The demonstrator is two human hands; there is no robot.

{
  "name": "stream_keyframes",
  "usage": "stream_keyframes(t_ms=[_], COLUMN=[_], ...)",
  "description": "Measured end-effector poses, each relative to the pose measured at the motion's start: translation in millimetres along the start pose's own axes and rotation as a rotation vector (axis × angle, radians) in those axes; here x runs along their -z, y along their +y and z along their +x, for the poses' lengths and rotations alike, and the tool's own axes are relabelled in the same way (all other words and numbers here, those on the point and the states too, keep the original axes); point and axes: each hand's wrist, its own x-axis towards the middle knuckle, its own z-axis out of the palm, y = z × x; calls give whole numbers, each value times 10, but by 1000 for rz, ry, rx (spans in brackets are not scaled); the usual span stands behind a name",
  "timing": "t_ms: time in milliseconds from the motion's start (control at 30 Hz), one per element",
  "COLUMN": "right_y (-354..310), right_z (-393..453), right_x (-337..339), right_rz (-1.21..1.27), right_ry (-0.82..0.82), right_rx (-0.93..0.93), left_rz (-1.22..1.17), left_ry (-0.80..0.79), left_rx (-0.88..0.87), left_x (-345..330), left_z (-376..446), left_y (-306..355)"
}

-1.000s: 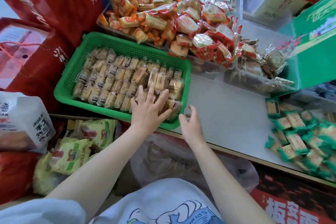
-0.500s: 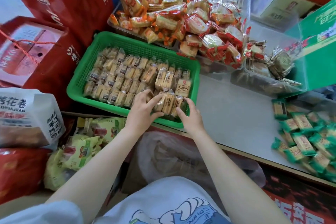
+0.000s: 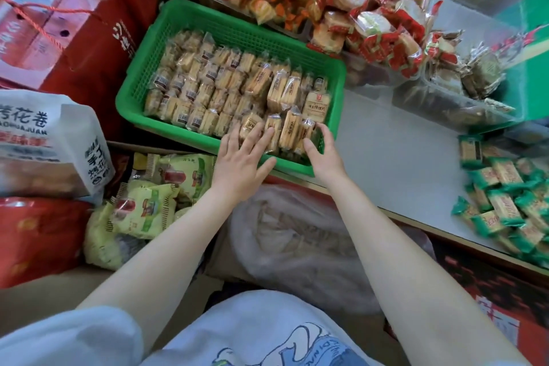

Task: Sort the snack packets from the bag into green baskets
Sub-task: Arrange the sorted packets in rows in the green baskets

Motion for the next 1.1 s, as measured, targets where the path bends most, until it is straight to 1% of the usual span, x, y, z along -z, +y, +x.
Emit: stream_keyframes(t_ms=[67, 100, 200, 233, 267, 333, 433, 500, 533, 667, 733, 800, 933, 1100], right_y=[-27, -22, 104, 212, 339, 685, 1426, 2017, 2320, 3561, 4063, 4428, 4893, 5130], right_z=[-79, -132, -462, -629, -824, -1263, -1972, -2476, -2719, -3598, -3993, -4304, -4612, -4459], right_x=[63, 110, 340, 450, 586, 892, 1380, 1709, 1868, 2583, 2957, 3291, 3836, 4281], right_rz=[8, 11, -19, -37, -42, -33, -61, -87, -104, -116, -85, -29, 54, 148], right_ry=[-5, 3, 37, 38, 34, 20, 1, 15, 19, 51, 124, 211, 325, 373], right_rx=[8, 25, 79, 83, 87, 75, 35, -4, -22, -161, -204, -229, -284, -258], left_rz=[-22, -44, -182, -231, -267, -260, -149, -55, -22, -22, -5, 52, 106, 116], left_ry=[-9, 21, 238, 274, 259, 137, -43, -189, -232, -246, -264, -292, -274, -308], left_rx=[18, 24, -16, -34, -39, -32, -54, -112, -137, -206, -248, -323, -429, -499], left_x=[92, 146, 309, 329, 321, 239, -64, -300, -413, -830, -1009, -1141, -1295, -1474], left_z=[-36, -91, -444, -593, -735, -1017, -1332, -1502, -1599, -2089, -2334, -2496, -2610, -2469], left_y=[64, 118, 415, 547, 694, 1041, 1650, 2138, 2386, 3570, 4193, 4749, 5644, 6273])
